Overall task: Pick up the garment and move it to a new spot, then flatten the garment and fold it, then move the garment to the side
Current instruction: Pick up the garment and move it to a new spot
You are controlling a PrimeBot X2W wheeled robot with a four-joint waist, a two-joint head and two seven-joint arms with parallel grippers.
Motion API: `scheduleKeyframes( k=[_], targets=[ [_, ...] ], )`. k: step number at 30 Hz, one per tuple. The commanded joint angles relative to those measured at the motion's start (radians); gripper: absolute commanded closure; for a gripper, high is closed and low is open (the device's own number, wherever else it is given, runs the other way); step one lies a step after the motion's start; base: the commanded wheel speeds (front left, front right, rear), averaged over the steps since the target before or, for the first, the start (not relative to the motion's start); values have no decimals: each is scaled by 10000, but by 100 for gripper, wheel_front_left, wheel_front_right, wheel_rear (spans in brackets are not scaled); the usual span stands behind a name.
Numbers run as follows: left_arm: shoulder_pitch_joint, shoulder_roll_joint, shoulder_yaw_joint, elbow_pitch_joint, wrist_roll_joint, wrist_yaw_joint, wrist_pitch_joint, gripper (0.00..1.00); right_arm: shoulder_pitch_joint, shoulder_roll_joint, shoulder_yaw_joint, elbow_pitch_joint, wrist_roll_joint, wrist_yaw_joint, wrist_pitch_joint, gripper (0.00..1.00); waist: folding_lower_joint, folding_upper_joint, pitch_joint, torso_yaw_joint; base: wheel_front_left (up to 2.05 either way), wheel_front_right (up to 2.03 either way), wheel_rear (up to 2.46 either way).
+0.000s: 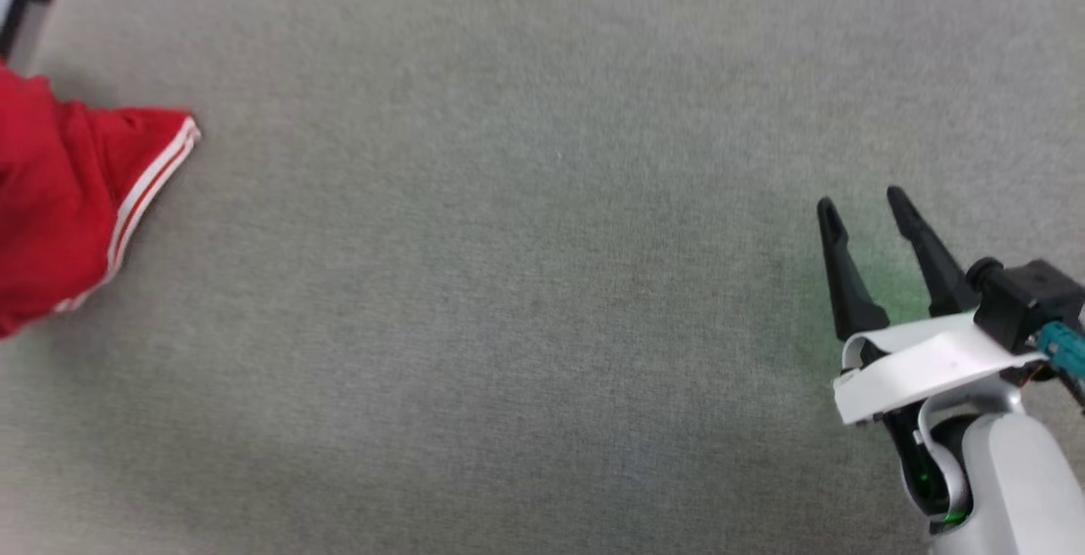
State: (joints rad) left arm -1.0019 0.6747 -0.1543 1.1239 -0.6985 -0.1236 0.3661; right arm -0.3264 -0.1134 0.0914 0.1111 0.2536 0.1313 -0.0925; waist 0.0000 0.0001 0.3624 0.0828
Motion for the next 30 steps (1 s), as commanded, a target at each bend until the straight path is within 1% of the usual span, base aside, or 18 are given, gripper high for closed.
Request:
scheduleKeyframes(
  k=[1,6,11,13,15,18,19,24,27,30],
  targets=[
    [-112,172,-94,-138,75,-45,-132,100,165,56,23,100,123,-10,-84,0,0,-1,-732,237,0,0,0],
    [-385,556,-457,-804,290,-58,-447,100,425,151,114,409,265,-10,-261,0,0,-1,-1516,376,0,0,0],
    [-711,939,-880,-1822,606,-60,-523,100,637,219,142,618,386,-10,-414,0,0,-1,-2155,403,0,0,0],
    [-839,1082,-969,-2257,655,-61,-417,100,749,247,128,678,435,-10,-463,0,0,-1,-2361,381,0,0,0],
    [-921,1102,-1101,-2760,759,13,-241,100,806,263,79,733,456,-10,-532,0,0,-1,-2541,348,0,0,0],
    [-905,1265,-1150,-3521,677,14,199,100,858,305,8,757,435,-10,-628,0,0,-1,-2749,244,0,0,0],
    [-870,1352,-1156,-3805,667,62,368,100,887,313,-9,780,411,-10,-647,0,0,-1,-2802,184,0,0,0],
    [-450,1404,-1094,-5405,318,408,1354,100,954,340,-255,842,357,-10,-776,0,0,-1,-2979,-225,0,0,0],
    [-164,1508,-1005,-6556,90,771,1982,100,944,351,-559,866,290,-10,-859,0,0,-1,-2982,-516,0,0,0],
    [251,1525,-889,-7706,-158,1301,2635,100,940,335,-860,886,252,-10,-936,0,0,-1,-2936,-855,0,0,0]
  ],
)
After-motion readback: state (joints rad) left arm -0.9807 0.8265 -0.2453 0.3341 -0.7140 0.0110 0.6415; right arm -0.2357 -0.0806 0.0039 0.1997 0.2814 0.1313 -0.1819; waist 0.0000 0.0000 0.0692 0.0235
